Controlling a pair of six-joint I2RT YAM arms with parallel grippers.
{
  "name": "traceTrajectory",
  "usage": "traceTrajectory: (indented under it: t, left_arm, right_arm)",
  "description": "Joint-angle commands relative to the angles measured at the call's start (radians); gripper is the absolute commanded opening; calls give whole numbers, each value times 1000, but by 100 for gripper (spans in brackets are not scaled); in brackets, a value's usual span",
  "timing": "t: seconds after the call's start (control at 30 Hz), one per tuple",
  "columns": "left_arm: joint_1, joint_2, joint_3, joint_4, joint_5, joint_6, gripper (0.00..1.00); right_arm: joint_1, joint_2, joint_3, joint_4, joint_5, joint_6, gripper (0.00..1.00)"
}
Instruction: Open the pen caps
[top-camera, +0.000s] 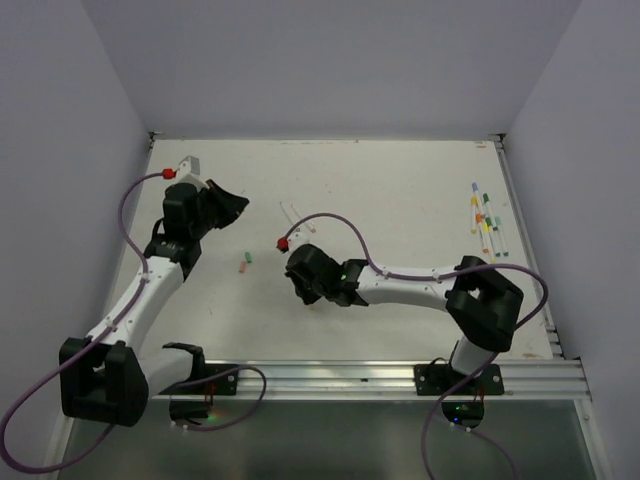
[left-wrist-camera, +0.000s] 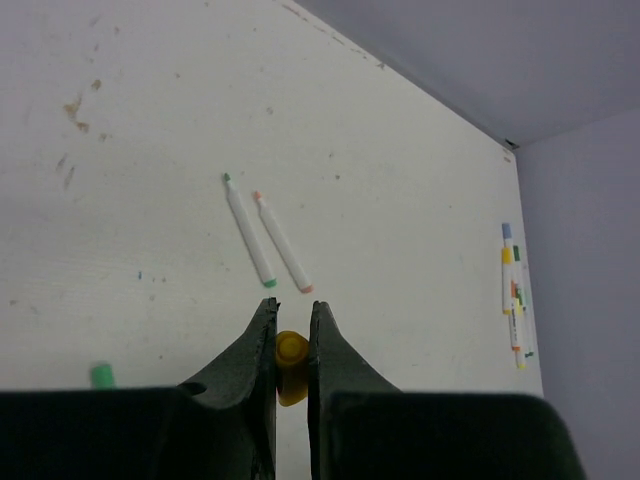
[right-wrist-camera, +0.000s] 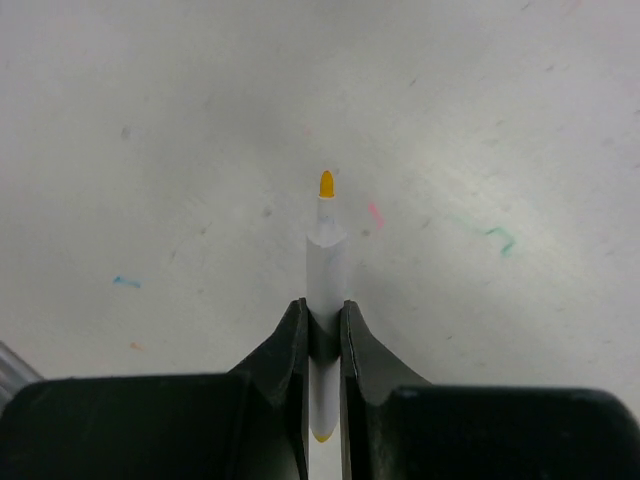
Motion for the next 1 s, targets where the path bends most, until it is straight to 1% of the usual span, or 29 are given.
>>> traceTrajectory:
  t: [0.0,0.03,0.1,0.17,0.23,0.27,0.3,0.33,0.4,0.47,0.5,0.53,0.63,0.7,0.97]
  left_arm:
    - [6,-101,-53,-143,-116,101,0]
    - [6,-140,-73,-188,-130,98,0]
    - [6,-182,-145,-206,-143,87,0]
    - [6,-236,-198,-226,-170,82,0]
    - [6,-265,-220,-266,-185,87,0]
    - [6,-266,-226,-285,-222,88,0]
    - [6,-265,-226,-315,-230,88,0]
    - [6,-257,-226,-324,-232,92,0]
    - [6,-237,-228,-346,-238,95,0]
    - [6,-214,-225,-364,-265,93,0]
    - [6,-201,-223,-381,-282,93,0]
    - [6,-175,-222,-384,-297,96,0]
    - [6,-112,-206,-383,-346,121,0]
    - [6,-64,-197,-375,-351,125,0]
    - [6,69,-206,-279,-259,151,0]
  right_arm:
    - [-152,-74,97,-35,55,-52,0]
    - [-184,-61,108,-29,46,-66,0]
    - [-264,-30,164,-43,38,-107,0]
    - [-295,26,248,-83,49,-146,0]
    - [-332,71,301,-103,70,-202,0]
    - [-347,117,354,-107,55,-216,0]
    - [-388,148,387,-115,28,-230,0]
    - [-410,174,420,-132,-21,-235,0]
    - [-456,250,509,-140,-62,-250,0]
    - [-476,304,594,-146,-112,-267,0]
    - [-485,356,624,-153,-117,-285,0]
    - [-485,384,679,-175,-115,-294,0]
    - [-497,464,766,-215,-109,-319,0]
    - [-502,490,784,-212,-125,-319,0]
    - [-524,524,795,-187,-212,-298,4]
